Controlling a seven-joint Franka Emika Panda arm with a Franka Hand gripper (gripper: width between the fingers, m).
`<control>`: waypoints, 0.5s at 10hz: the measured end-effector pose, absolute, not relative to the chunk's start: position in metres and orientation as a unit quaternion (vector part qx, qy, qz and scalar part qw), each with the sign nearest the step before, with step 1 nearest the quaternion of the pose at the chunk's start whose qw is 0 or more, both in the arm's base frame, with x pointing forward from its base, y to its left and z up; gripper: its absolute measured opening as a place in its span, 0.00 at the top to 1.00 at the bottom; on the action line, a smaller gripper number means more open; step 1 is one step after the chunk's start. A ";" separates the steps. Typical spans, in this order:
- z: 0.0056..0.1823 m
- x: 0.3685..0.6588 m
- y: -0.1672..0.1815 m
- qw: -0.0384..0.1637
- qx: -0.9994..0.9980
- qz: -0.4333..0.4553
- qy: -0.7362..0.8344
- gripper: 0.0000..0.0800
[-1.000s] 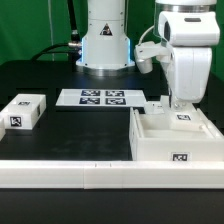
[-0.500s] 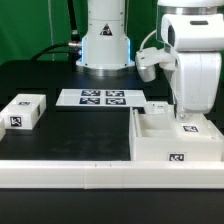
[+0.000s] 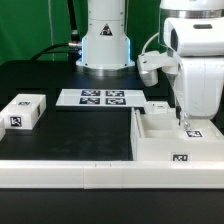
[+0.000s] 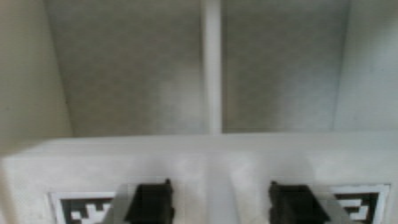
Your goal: Assemble cabinet
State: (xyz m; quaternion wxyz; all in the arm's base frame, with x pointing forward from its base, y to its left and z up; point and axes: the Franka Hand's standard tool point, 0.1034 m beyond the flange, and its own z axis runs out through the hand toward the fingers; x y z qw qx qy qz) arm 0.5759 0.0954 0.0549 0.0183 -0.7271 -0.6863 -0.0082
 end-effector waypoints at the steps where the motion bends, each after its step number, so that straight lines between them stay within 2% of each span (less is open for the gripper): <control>1: 0.055 0.576 0.095 0.018 -0.727 -0.008 -0.686 0.38; 3: 0.055 0.576 0.095 0.018 -0.727 -0.009 -0.686 0.05; 5: 0.055 0.576 0.095 0.018 -0.727 -0.009 -0.686 0.01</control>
Offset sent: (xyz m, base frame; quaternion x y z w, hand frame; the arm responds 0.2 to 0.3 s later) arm 0.0000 0.0000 0.0000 0.0000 0.0000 0.0000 1.0000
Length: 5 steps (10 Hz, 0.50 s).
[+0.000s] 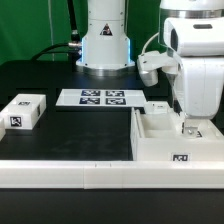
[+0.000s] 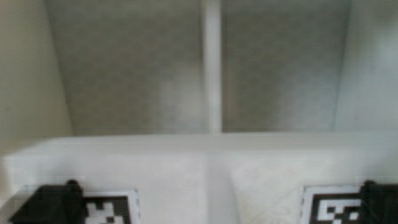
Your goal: Assemble cabinet
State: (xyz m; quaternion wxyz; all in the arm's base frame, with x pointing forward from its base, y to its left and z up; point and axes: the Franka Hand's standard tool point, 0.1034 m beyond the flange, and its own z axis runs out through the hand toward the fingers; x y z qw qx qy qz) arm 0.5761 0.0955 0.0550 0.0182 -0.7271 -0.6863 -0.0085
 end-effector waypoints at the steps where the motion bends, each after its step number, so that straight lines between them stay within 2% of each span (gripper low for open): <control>1: 0.055 0.576 0.095 0.018 -0.727 -0.009 -0.686 0.00; 3: 0.056 0.576 0.096 0.018 -0.727 -0.009 -0.686 0.00; 5: 0.074 0.553 0.100 0.012 -0.729 -0.003 -0.685 0.00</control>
Offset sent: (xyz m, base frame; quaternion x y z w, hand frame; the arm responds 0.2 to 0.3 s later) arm -0.0461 0.0024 0.0277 0.0134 -0.0124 0.0082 0.9998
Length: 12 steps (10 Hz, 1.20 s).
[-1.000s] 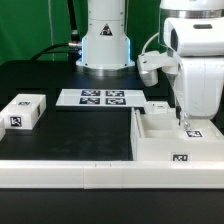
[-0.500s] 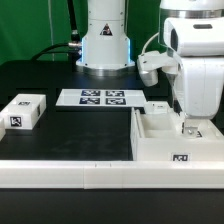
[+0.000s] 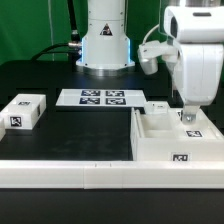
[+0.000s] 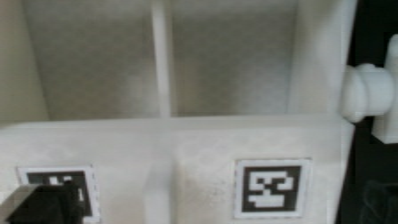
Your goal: Assemble cabinet
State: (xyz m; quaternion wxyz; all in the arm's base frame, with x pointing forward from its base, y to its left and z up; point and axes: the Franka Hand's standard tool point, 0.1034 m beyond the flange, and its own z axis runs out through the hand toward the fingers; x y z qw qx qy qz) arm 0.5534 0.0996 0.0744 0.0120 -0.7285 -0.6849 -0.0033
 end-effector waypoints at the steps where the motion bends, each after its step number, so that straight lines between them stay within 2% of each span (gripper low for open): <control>1: 0.081 0.544 0.103 0.009 -0.728 -0.004 -0.685 0.00; 3: 0.087 0.517 0.103 0.003 -0.729 -0.005 -0.685 0.00; 8: 0.082 0.519 0.101 0.007 -0.730 -0.003 -0.683 0.00; 12: 0.064 0.448 0.101 0.008 -0.724 -0.012 -0.690 0.00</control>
Offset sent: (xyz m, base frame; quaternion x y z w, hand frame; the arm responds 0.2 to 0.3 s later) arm 0.0000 0.0000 0.0000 0.0000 0.0000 0.0000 1.0000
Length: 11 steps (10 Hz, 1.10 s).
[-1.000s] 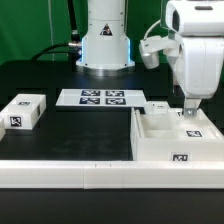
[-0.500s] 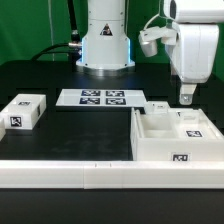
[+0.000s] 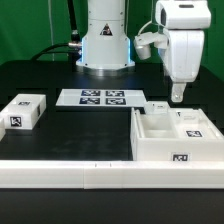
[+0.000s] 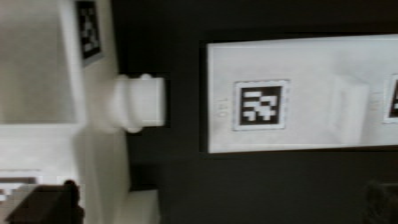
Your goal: Assemble cabinet
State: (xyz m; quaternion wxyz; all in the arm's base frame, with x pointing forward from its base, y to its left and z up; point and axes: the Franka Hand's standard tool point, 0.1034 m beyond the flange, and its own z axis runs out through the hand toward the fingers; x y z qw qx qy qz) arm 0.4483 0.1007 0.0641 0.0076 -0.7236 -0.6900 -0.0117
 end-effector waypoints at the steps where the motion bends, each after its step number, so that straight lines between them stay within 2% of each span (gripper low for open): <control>1: 0.065 0.452 0.100 0.008 -0.724 -0.011 -0.689 0.00; 4: 0.063 0.451 0.099 0.009 -0.725 -0.010 -0.689 0.00; 6: 0.049 0.433 0.095 0.020 -0.729 0.001 -0.685 0.00; 11: 0.026 0.421 0.100 0.035 -0.729 -0.001 -0.684 0.00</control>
Offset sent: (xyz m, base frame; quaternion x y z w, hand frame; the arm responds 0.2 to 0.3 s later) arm 0.0000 0.0000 0.0000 0.0000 0.0000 0.0000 1.0000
